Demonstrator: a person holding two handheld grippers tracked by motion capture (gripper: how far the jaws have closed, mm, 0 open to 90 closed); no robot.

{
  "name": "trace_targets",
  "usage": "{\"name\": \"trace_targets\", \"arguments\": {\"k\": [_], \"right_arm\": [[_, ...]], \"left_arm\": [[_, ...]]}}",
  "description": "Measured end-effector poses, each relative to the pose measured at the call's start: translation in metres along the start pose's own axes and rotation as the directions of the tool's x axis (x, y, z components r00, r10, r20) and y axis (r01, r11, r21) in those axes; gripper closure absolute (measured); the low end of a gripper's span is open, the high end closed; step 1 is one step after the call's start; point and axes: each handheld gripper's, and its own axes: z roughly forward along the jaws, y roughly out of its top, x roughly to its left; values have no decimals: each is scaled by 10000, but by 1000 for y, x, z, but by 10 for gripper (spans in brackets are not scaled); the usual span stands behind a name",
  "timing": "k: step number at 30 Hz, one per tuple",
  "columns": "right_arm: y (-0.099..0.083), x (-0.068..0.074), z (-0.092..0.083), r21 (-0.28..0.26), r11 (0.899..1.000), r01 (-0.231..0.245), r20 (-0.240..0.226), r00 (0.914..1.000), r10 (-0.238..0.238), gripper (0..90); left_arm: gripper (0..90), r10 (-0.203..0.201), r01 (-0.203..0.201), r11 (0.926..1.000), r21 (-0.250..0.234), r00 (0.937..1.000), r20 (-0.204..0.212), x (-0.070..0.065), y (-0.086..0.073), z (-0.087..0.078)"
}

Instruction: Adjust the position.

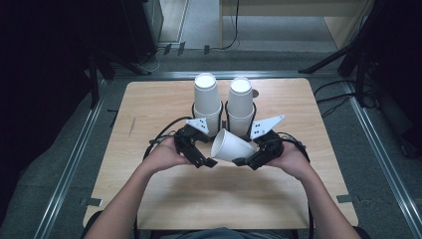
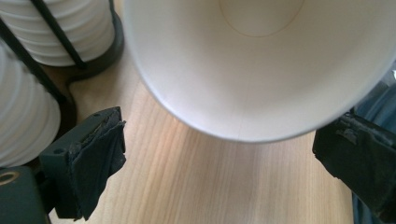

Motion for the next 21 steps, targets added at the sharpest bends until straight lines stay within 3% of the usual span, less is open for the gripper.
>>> {"name": "trace_targets", "arguments": {"k": [8, 21], "right_arm": [[-1, -2, -8, -259, 9996, -135, 140, 9998, 139, 204], [5, 1, -15, -1052, 9944, -57, 283, 9996, 87, 204]], "left_arm": [[25, -267, 268, 9985, -473, 9996, 22, 1, -5, -6], [25, -617, 695, 9881, -1371, 9963, 606, -3, -1, -4]]}}
